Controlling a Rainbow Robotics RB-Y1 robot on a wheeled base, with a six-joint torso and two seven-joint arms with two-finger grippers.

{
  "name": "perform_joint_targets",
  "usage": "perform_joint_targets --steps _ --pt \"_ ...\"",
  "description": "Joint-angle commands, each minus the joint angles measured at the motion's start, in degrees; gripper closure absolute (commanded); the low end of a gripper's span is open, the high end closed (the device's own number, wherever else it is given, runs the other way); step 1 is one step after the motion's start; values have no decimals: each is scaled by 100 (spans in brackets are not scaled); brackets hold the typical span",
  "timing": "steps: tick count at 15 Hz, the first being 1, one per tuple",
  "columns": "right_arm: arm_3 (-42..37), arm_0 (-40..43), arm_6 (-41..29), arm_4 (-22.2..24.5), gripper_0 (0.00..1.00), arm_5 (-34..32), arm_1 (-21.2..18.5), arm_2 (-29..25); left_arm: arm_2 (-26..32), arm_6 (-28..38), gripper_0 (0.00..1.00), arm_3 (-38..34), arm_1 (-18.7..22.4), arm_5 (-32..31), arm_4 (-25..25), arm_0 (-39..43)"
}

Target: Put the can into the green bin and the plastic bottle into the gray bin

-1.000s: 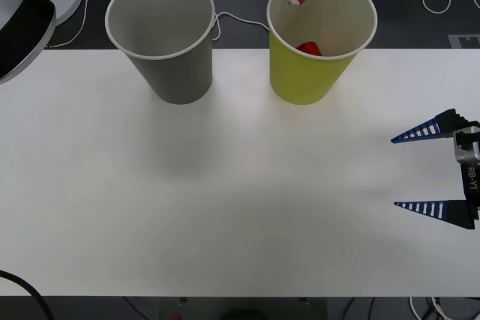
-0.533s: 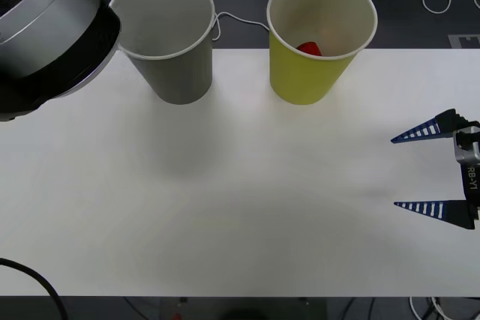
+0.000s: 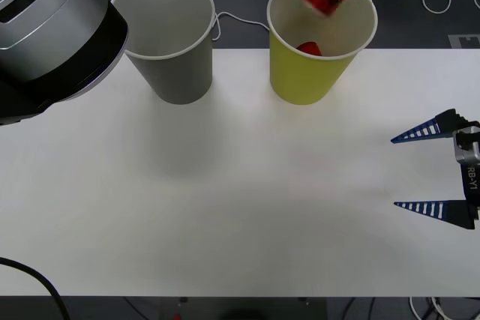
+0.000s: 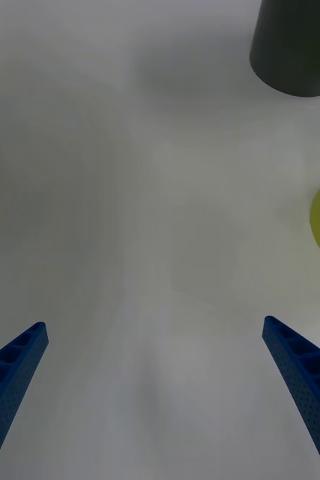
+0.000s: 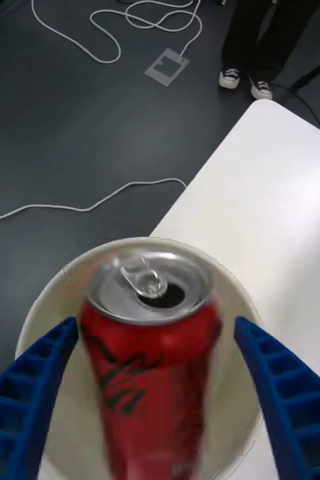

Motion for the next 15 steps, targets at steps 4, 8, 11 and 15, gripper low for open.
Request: perform_joint_targets --steps 4,8,11,15 --pt "0 0 0 0 0 0 0 0 359 -826 0 -13 299 -711 539 43" --pt "0 0 0 0 0 0 0 0 394 -1248 0 -787 1108 -1265 1303 430" --pt "0 0 0 0 0 0 0 0 824 -1239 0 -2290 1828 -1441 1084 1247" --pt "0 0 0 0 0 0 0 0 2151 -1415 0 -3670 2417 -2100 556 2574"
